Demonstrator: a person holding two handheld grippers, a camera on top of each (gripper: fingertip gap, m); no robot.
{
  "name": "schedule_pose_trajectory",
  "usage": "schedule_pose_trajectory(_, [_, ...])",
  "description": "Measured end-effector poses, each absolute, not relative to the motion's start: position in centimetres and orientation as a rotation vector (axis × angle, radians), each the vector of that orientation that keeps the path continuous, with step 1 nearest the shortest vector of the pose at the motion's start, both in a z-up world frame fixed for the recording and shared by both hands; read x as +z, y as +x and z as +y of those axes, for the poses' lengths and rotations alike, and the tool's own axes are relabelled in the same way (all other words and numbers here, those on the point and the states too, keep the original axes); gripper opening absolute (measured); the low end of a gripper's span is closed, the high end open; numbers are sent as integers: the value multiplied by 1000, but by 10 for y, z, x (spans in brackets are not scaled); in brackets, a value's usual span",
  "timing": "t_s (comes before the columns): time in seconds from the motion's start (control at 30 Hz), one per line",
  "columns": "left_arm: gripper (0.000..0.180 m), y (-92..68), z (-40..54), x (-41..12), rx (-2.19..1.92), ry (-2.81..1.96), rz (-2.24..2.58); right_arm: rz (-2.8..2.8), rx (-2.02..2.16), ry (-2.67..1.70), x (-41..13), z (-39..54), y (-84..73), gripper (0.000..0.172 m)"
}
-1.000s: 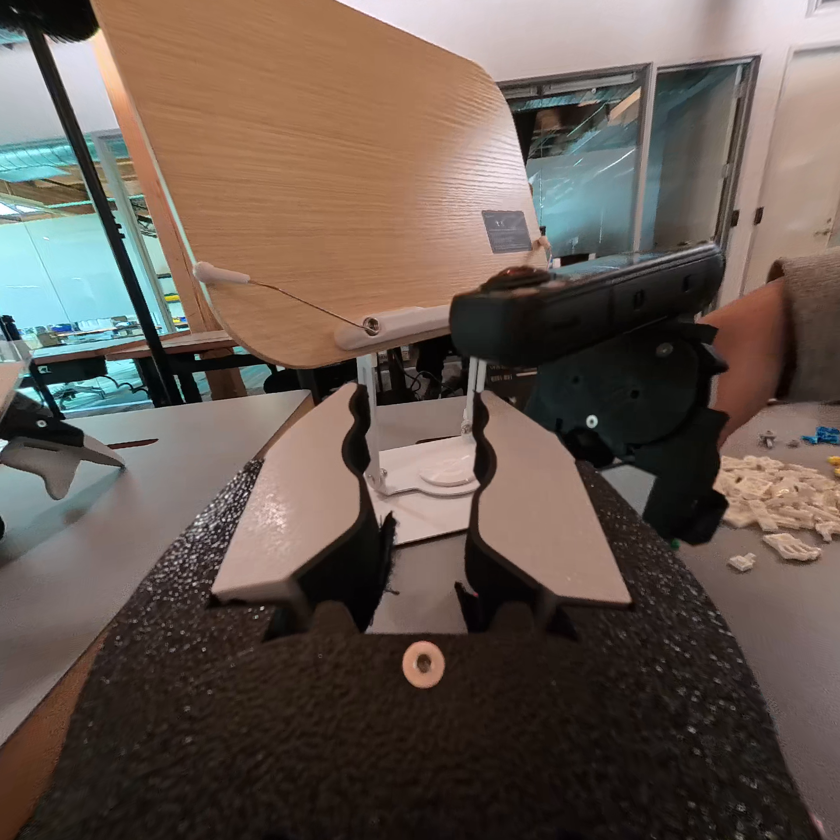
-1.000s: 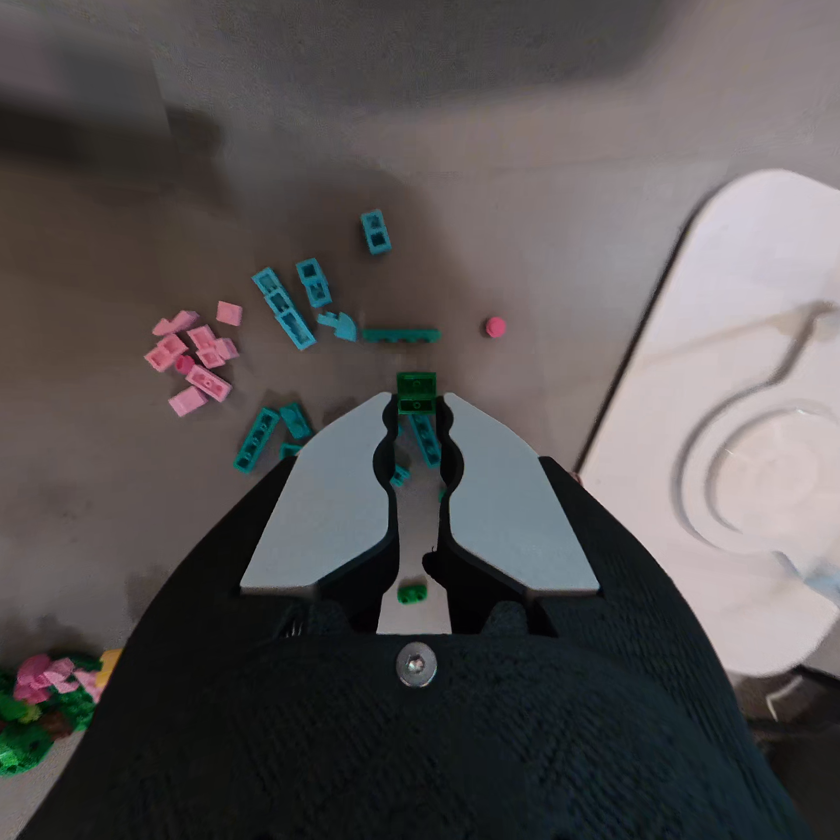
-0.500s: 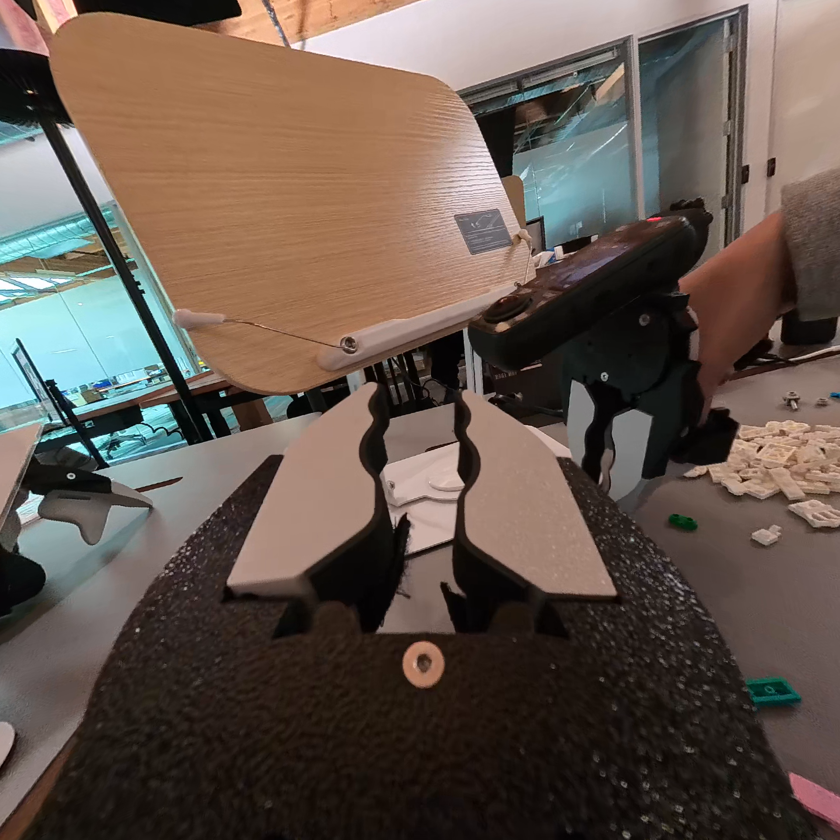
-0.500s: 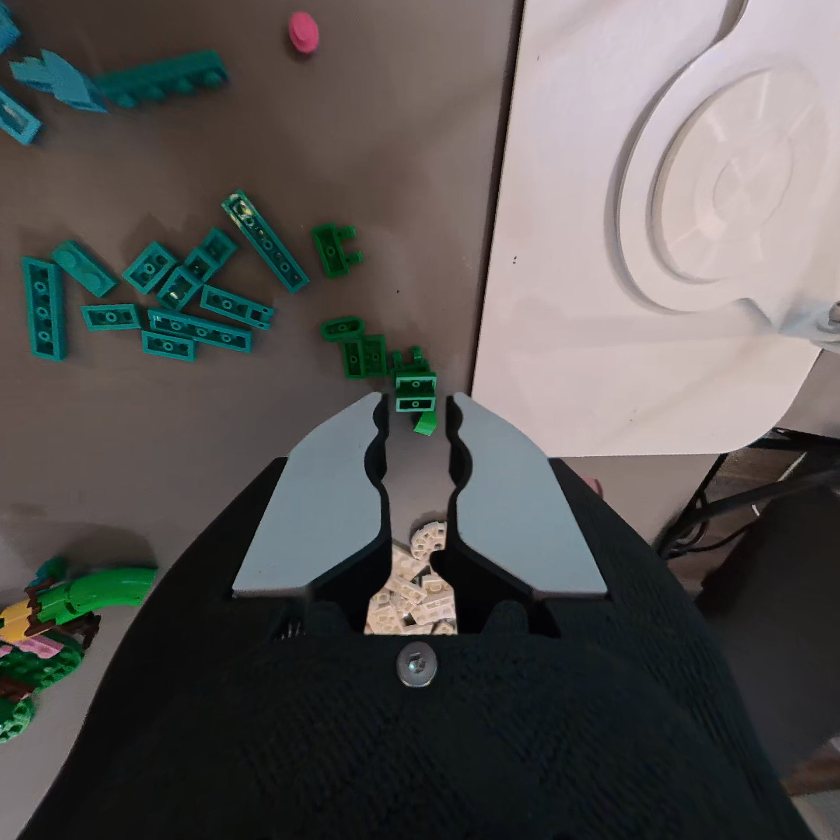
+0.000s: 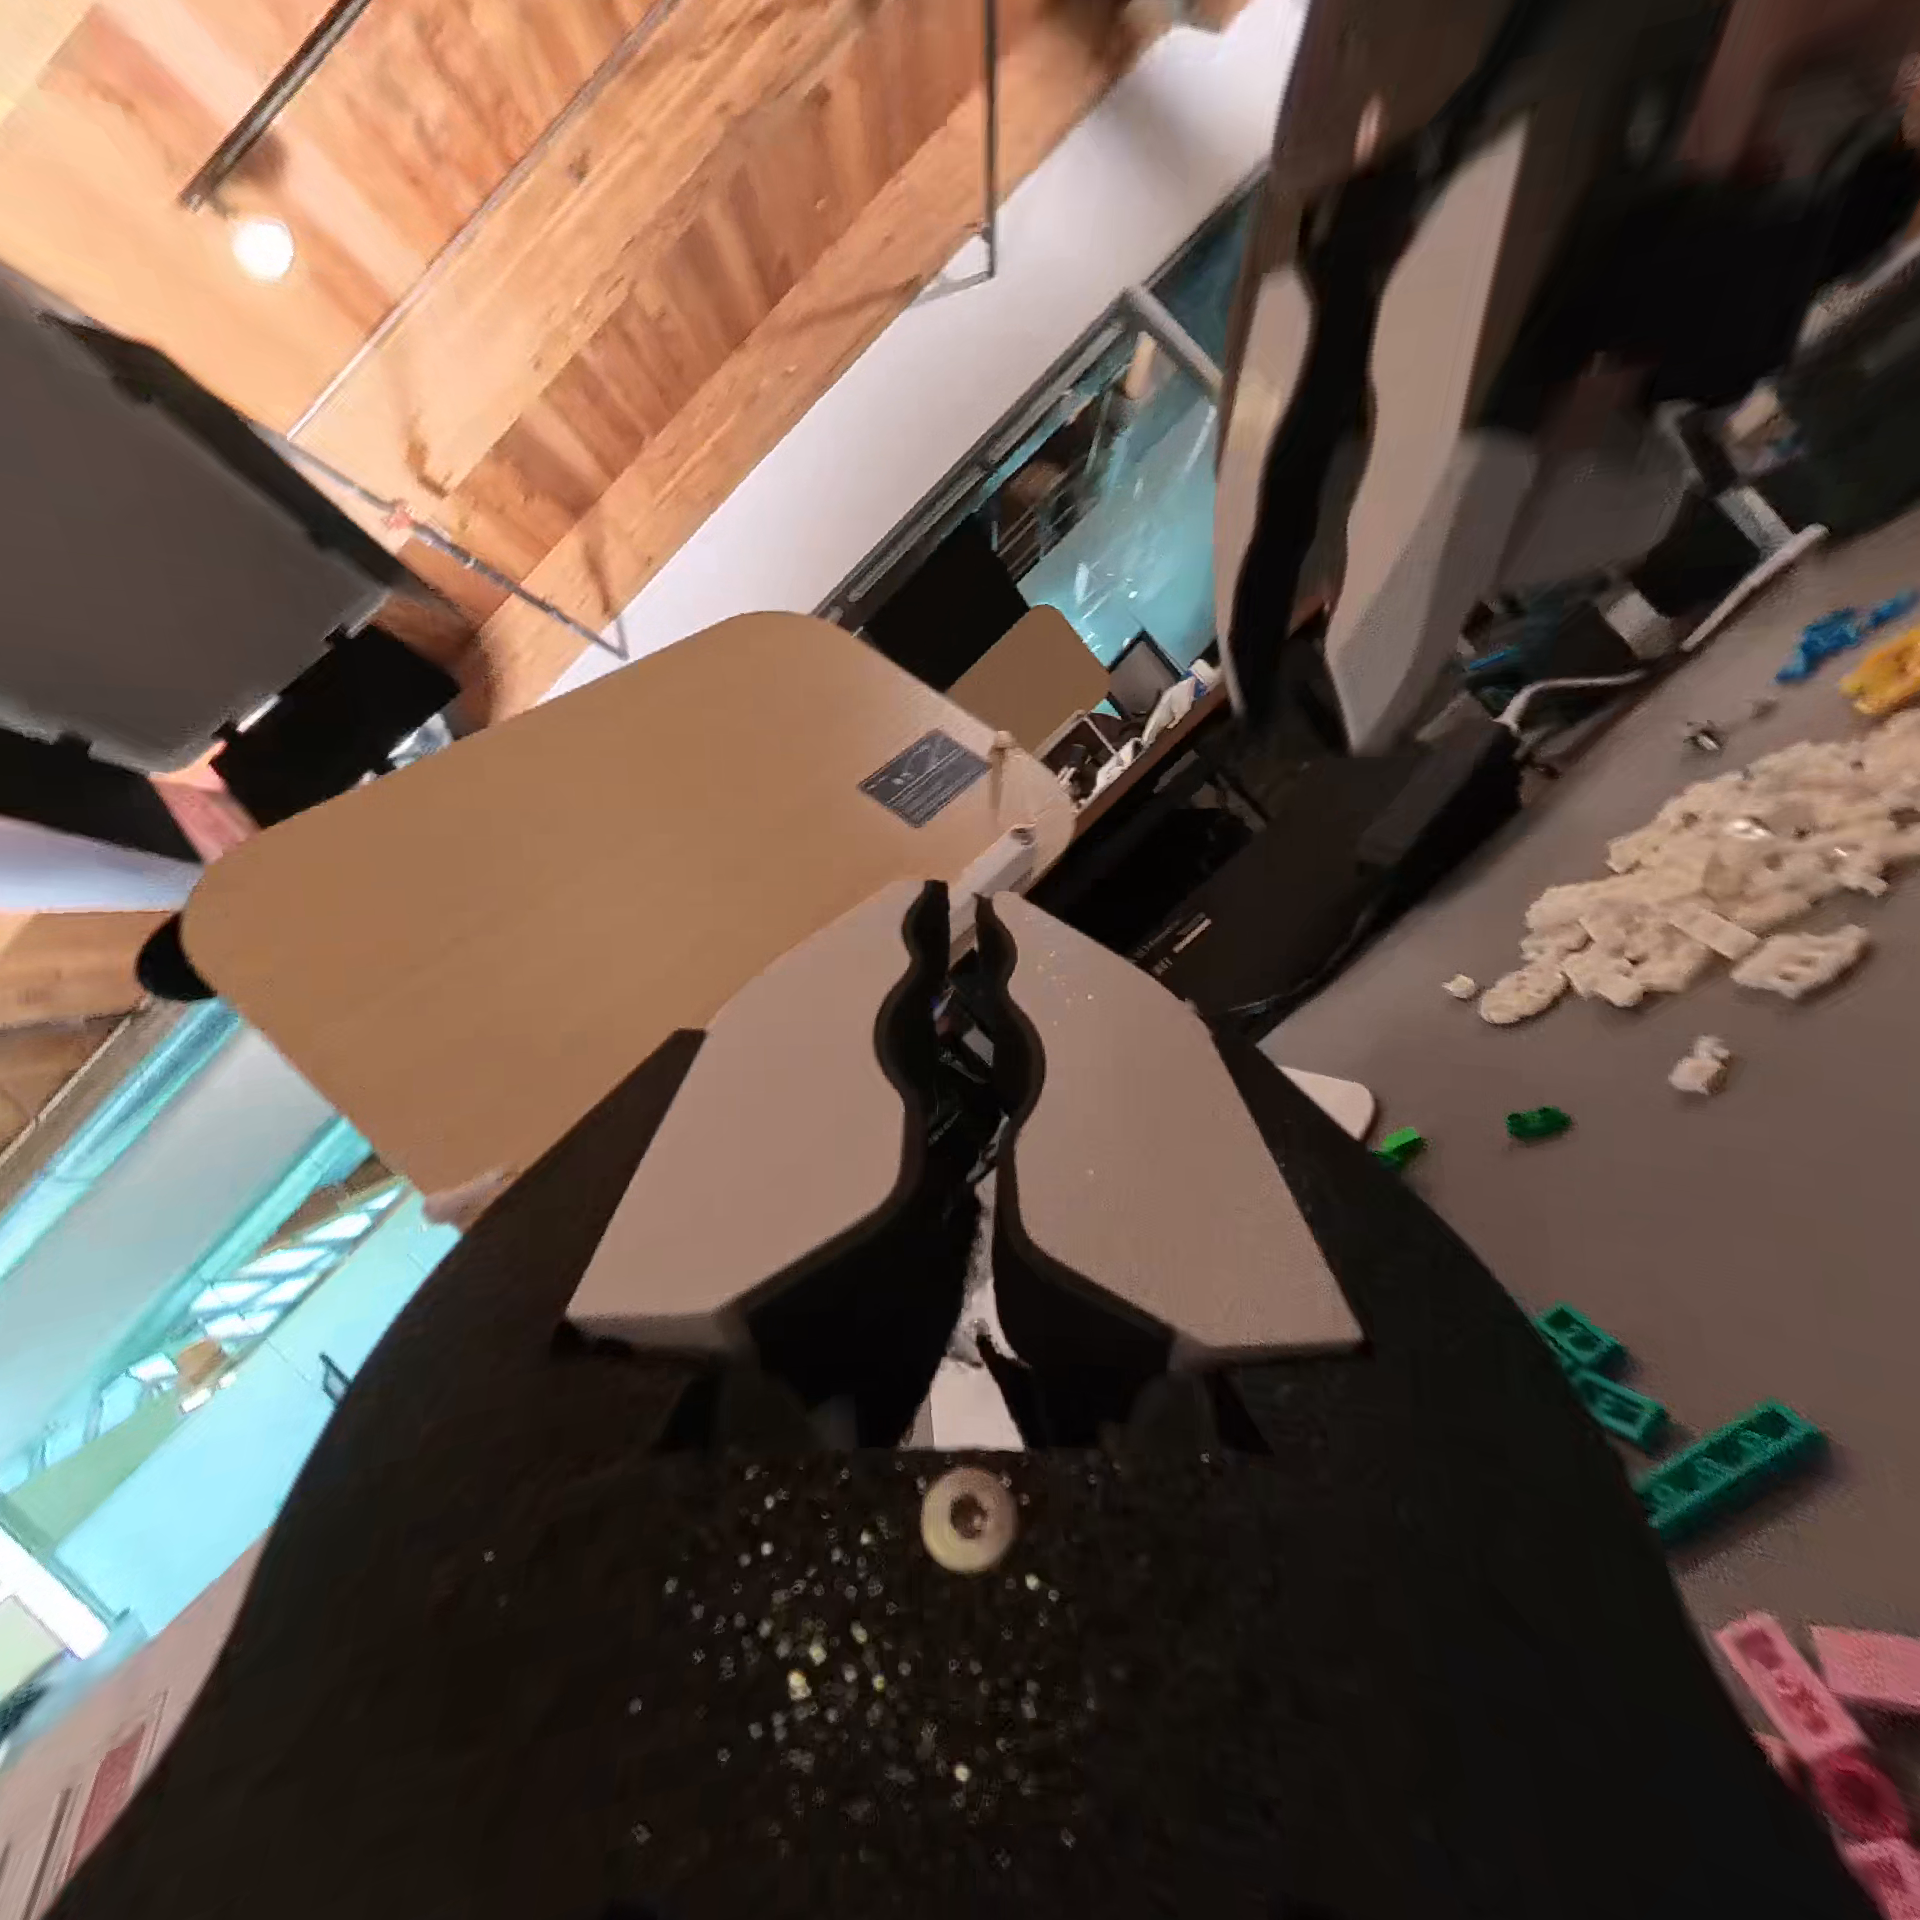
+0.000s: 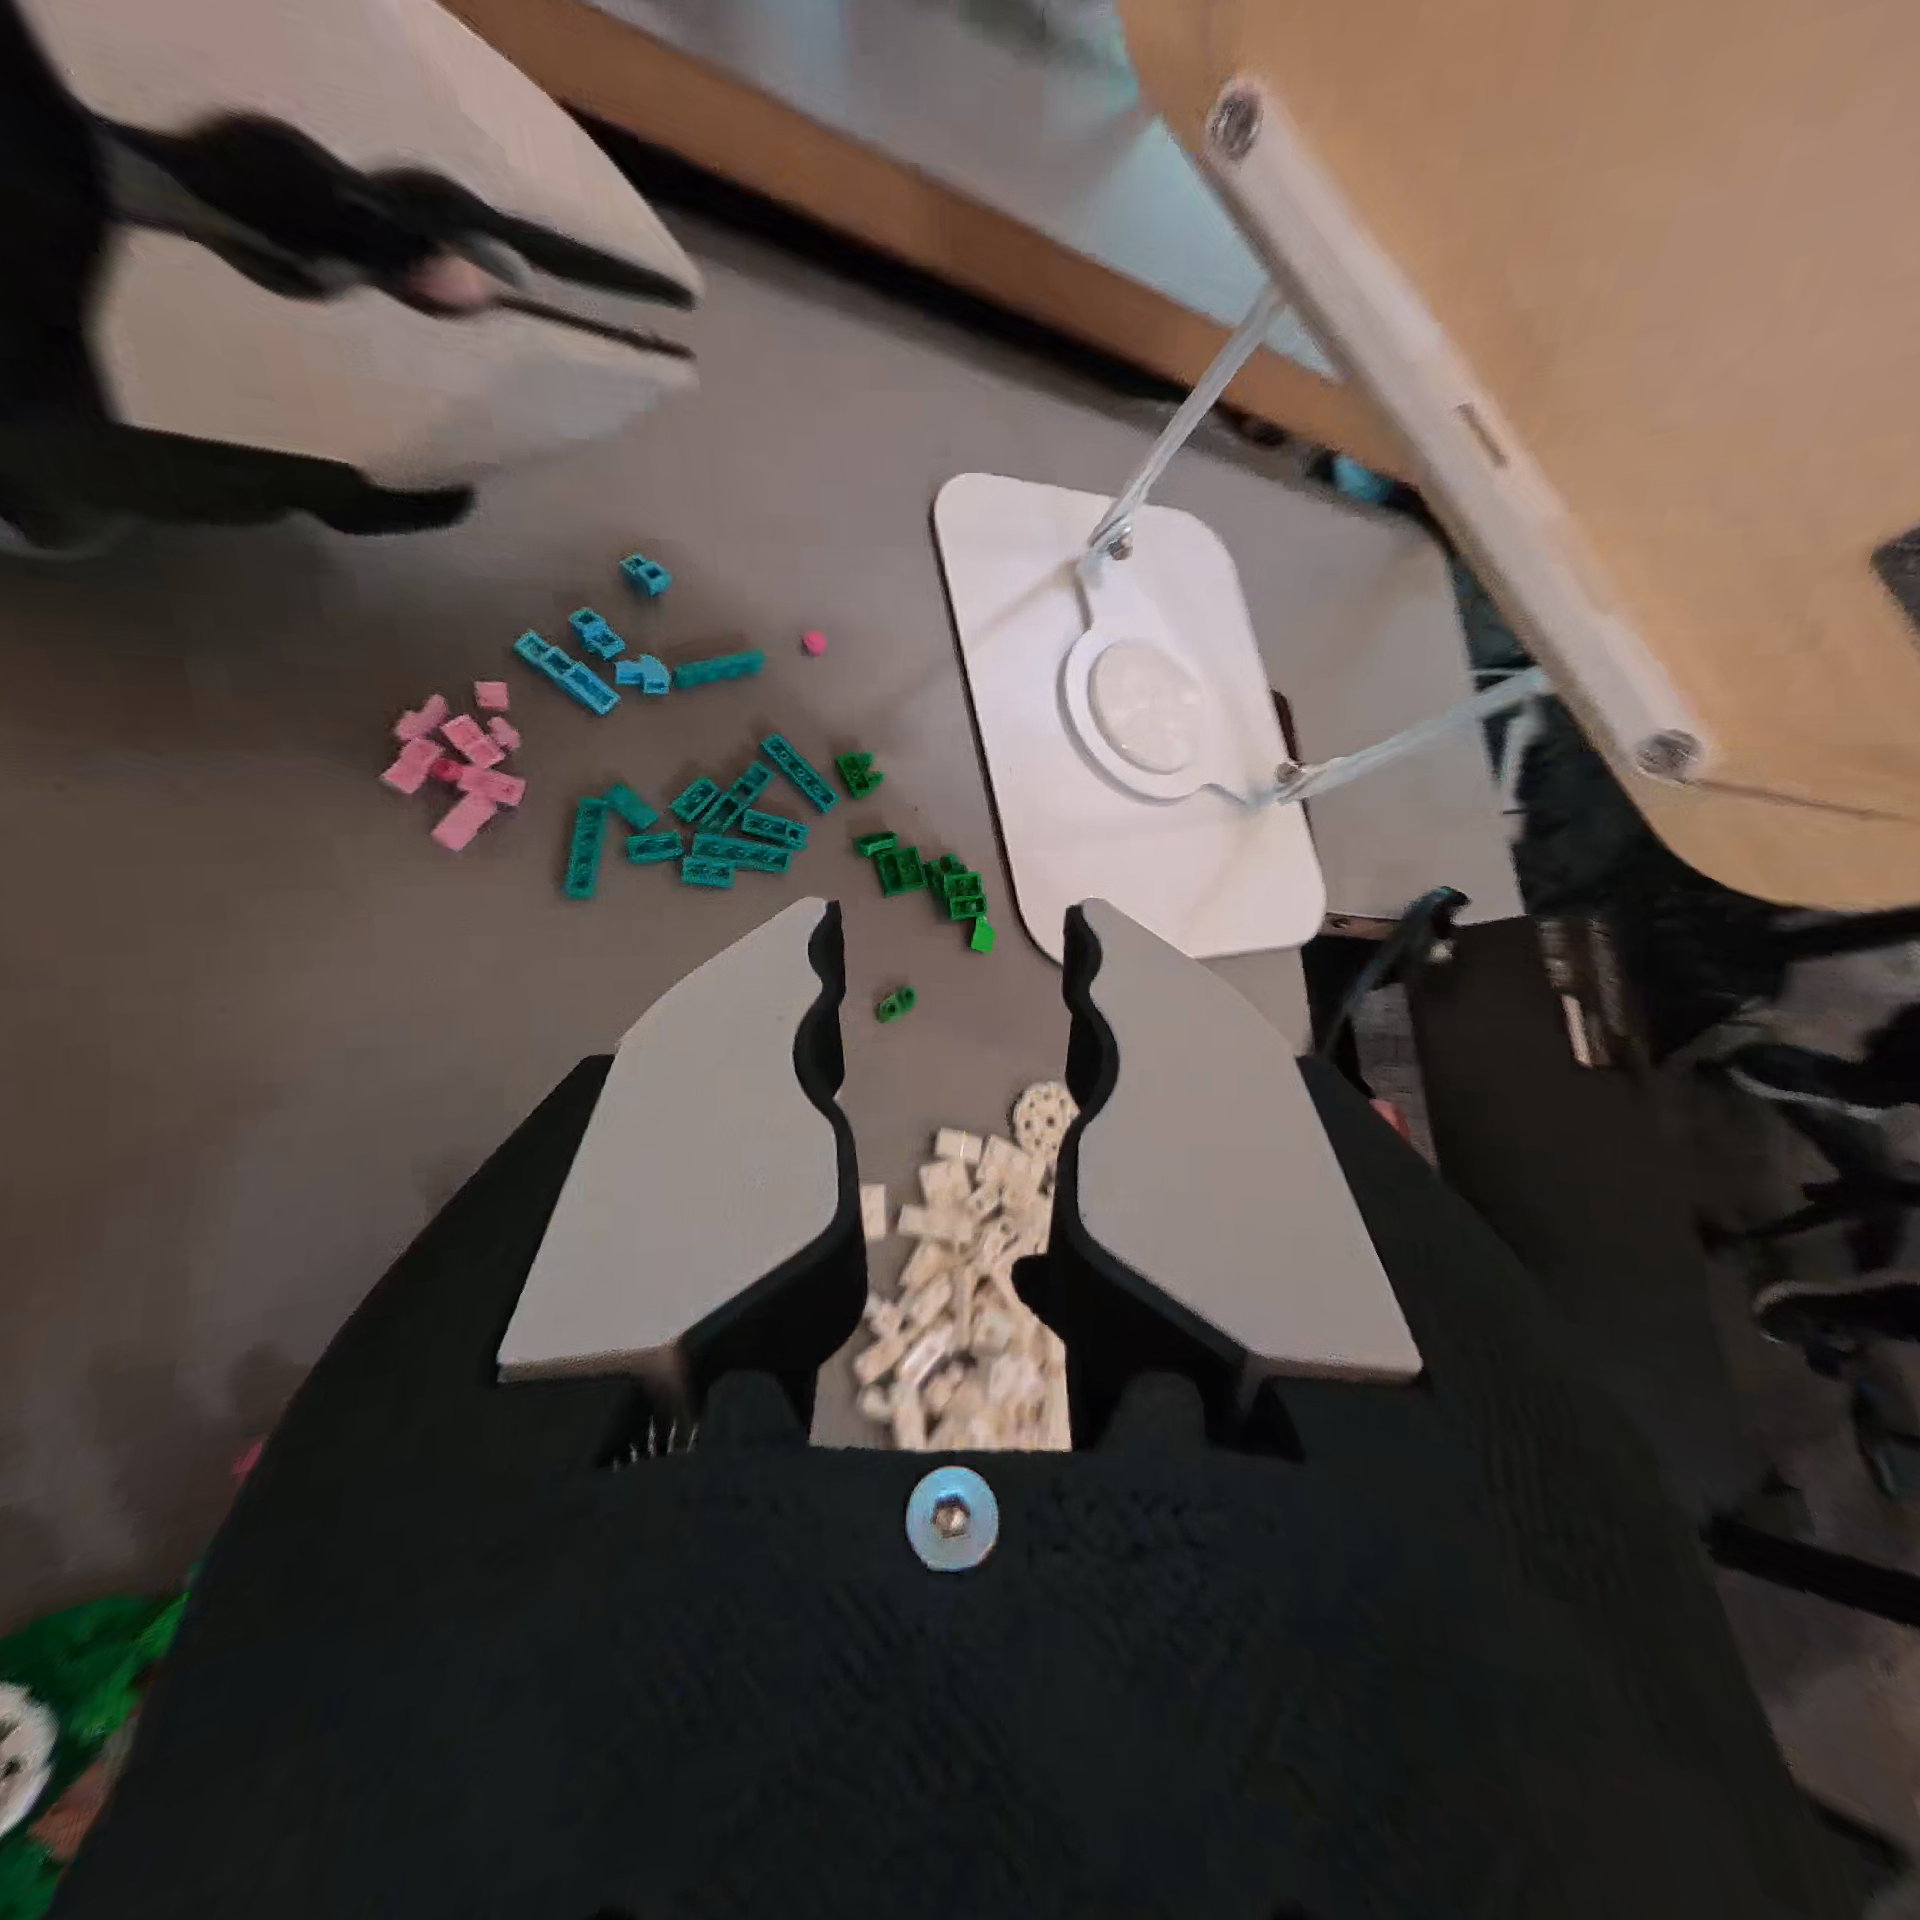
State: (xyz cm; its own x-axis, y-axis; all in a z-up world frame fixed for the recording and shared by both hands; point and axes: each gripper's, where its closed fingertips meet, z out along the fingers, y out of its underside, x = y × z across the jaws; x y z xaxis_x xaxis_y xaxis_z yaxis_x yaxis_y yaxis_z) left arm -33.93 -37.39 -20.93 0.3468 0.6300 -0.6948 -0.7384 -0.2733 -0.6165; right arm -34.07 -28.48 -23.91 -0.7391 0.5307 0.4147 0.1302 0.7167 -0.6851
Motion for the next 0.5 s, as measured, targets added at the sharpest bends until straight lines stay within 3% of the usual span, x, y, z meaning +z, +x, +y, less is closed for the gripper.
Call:
schedule_pose_trajectory(0.37, [2, -287, -327, -231, 864, -1411, 275, -1712, 941, -812, -231, -188, -198, 24])
schedule_pose_trajectory(0.5, [1, -278, -320, -236, 892, -1427, 344, -1430, 1004, -943, -240, -154, -176, 19])
